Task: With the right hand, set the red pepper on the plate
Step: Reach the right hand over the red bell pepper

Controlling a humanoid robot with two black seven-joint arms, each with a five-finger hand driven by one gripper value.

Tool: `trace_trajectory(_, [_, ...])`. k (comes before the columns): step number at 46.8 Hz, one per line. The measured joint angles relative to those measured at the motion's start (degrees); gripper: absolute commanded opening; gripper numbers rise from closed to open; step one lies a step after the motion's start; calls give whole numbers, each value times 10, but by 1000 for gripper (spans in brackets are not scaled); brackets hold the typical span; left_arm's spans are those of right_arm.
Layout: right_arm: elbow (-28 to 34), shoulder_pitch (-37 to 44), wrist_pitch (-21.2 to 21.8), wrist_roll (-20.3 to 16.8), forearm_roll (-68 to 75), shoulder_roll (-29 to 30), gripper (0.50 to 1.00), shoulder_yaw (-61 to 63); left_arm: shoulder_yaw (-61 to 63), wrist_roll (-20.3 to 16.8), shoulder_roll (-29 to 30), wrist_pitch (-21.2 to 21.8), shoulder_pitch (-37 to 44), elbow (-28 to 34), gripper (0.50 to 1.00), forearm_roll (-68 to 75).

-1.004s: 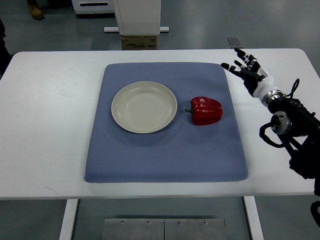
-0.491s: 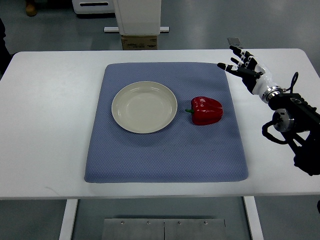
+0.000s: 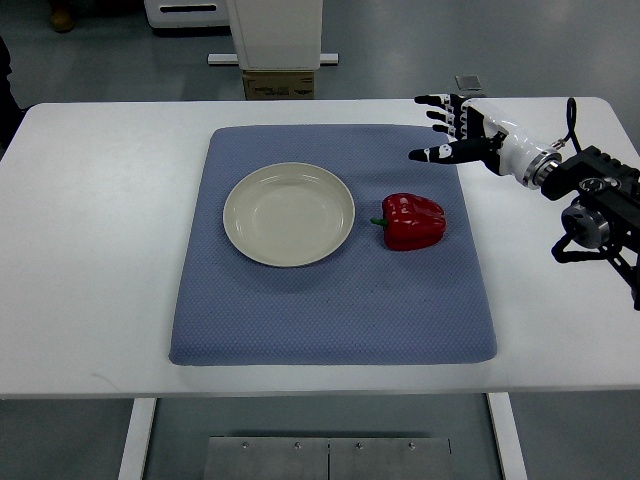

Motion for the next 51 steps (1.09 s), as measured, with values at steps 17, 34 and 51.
trace_trajectory(17, [10,54,0,40,-83,-11,989,-115,0,0,0,0,0,0,1000,0])
trace_trajectory(34, [35,107,0,61,-124,-32,989,-221,0,0,0,0,0,0,1000,0])
trace_trajectory(51, [62,110,0,60,-152,-37,989,-251,0,0,0,0,0,0,1000,0])
